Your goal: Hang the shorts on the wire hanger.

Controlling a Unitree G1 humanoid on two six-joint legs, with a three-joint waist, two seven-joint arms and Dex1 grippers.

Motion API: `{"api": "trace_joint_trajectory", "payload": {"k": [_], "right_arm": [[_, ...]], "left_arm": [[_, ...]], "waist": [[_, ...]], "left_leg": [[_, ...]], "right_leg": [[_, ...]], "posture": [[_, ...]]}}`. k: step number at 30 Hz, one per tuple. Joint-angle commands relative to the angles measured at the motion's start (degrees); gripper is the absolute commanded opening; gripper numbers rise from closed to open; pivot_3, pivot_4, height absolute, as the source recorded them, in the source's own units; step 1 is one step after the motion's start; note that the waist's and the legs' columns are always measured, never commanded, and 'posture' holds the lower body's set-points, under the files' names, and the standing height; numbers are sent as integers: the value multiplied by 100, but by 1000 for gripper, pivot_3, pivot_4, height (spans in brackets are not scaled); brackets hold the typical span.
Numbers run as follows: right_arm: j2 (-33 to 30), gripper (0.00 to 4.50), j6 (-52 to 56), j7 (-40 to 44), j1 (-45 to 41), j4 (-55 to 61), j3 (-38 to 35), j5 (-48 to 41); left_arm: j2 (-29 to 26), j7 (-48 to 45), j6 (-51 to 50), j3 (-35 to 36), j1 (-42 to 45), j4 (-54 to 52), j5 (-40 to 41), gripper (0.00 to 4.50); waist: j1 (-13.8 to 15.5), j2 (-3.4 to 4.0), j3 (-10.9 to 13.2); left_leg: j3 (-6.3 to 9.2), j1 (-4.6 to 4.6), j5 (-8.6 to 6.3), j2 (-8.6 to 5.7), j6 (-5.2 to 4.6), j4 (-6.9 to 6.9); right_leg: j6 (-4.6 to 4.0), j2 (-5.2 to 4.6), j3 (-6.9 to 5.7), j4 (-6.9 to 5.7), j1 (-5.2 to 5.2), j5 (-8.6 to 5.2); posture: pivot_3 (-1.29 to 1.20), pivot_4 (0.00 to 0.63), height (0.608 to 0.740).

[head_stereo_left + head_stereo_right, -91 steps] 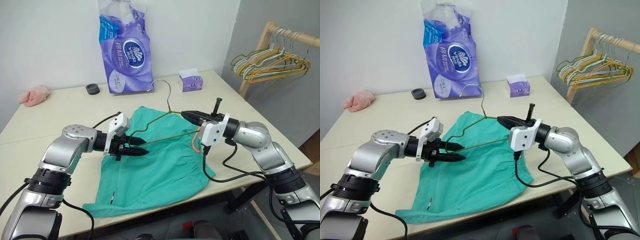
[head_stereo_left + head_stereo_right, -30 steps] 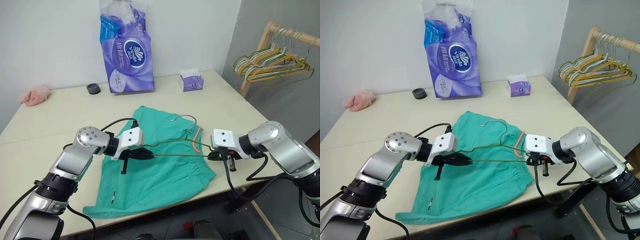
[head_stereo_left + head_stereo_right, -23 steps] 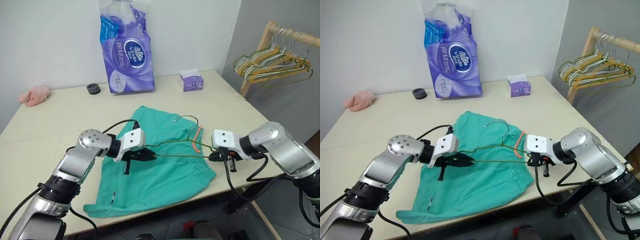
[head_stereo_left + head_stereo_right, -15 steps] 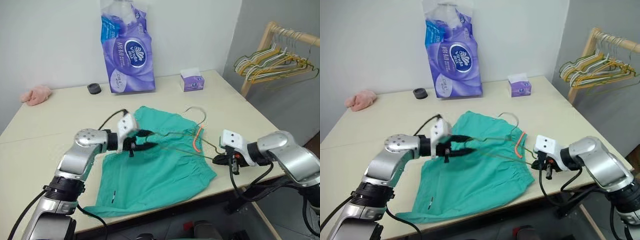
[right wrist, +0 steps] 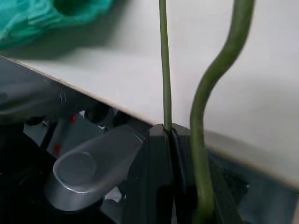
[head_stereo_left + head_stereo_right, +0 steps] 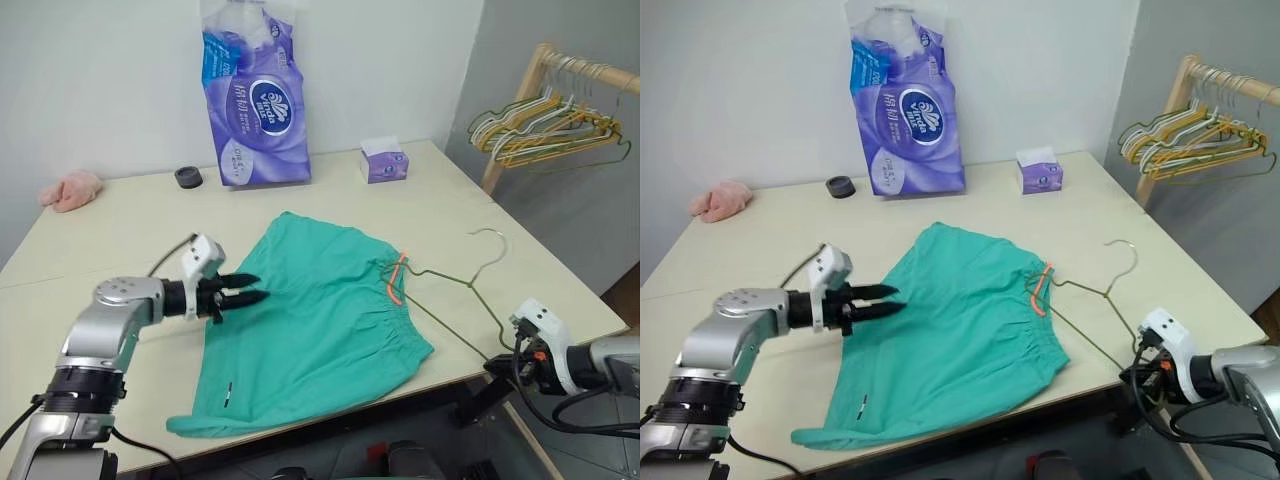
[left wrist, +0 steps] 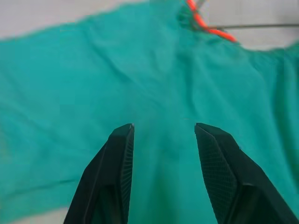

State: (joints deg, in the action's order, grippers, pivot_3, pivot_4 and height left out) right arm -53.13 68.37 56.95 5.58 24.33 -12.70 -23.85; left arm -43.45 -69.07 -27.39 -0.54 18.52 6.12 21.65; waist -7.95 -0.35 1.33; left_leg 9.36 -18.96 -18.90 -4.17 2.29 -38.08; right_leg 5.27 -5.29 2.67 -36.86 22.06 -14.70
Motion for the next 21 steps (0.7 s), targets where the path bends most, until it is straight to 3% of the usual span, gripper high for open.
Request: {"api": "trace_joint_trajectory", "payload": {"k": [1, 7, 13, 21], "right_arm": [[-104, 0, 71, -113, 207, -84, -599, -171], [-160, 0, -5, -151, 639, -243, -627, -306], [108, 0, -41, -489, -220, -489, 189, -329], [-183, 0, -139, -384, -702, -484, 340, -539]], "left_arm": [[-100, -165, -51, -2, 78, -362, 115, 2165], [24, -100, -112, -106, 241, -358, 62, 2165], [78, -77, -103, -199, 376, -343, 29, 2165], [24, 50, -39, -129, 352, -340, -20, 2165]], "waist": [[-1, 2, -1], [-3, 4, -2], [-50, 9, -4], [8, 8, 0]], "left_leg": [[-1, 6, 0, -1, 0, 1], [-2, 6, 0, 1, 0, 3], [-5, 8, 0, 5, 0, 2], [1, 1, 0, 9, 2, 2]], "right_leg": [[1, 4, -2, 0, -5, -1], [7, 5, 0, 1, -5, -8], [9, 5, 2, 0, -6, -9], [9, -3, 1, 4, -2, -9]], "posture": [[-248, 0, 740], [-256, 0, 740], [-257, 0, 740], [-243, 0, 740]]}}
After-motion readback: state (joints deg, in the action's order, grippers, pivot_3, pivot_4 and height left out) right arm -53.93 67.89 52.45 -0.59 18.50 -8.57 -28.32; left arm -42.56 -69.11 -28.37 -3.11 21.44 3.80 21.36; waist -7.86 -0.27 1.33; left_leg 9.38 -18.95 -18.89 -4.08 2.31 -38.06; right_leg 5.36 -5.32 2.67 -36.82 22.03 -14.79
